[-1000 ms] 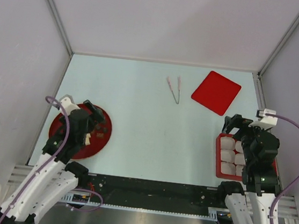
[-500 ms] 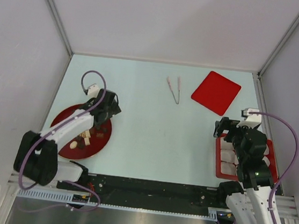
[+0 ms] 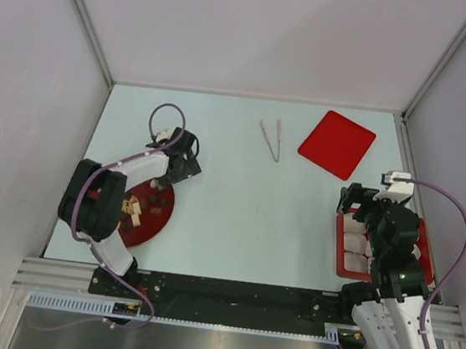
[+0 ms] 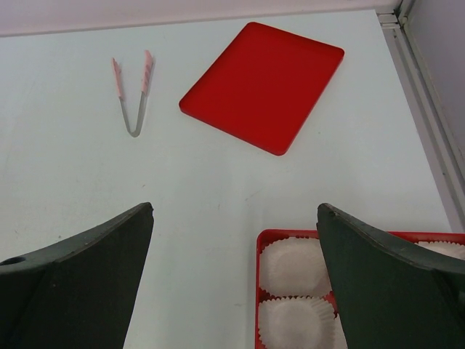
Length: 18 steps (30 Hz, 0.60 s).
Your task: Pack the chocolate
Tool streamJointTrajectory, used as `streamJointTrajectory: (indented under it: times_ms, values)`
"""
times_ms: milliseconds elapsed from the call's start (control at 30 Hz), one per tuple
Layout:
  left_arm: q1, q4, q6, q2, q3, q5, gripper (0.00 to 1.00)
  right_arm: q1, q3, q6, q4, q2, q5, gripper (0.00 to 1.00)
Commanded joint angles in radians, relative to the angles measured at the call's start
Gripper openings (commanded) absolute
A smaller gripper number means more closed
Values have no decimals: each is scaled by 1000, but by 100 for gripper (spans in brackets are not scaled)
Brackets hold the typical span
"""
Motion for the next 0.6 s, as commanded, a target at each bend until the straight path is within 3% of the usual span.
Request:
streamJointTrajectory:
  times_ms: [0,233,567]
  values:
    - [4,0,27,70,100,24,100,5,-1,-22,42,9,16,100]
    - [4,-2,49,173,255,64,100,5,-2,-23,42,8,22,100]
    - [-30,-11,58,391,621,195,100,3,-1,20,46,26,39,100]
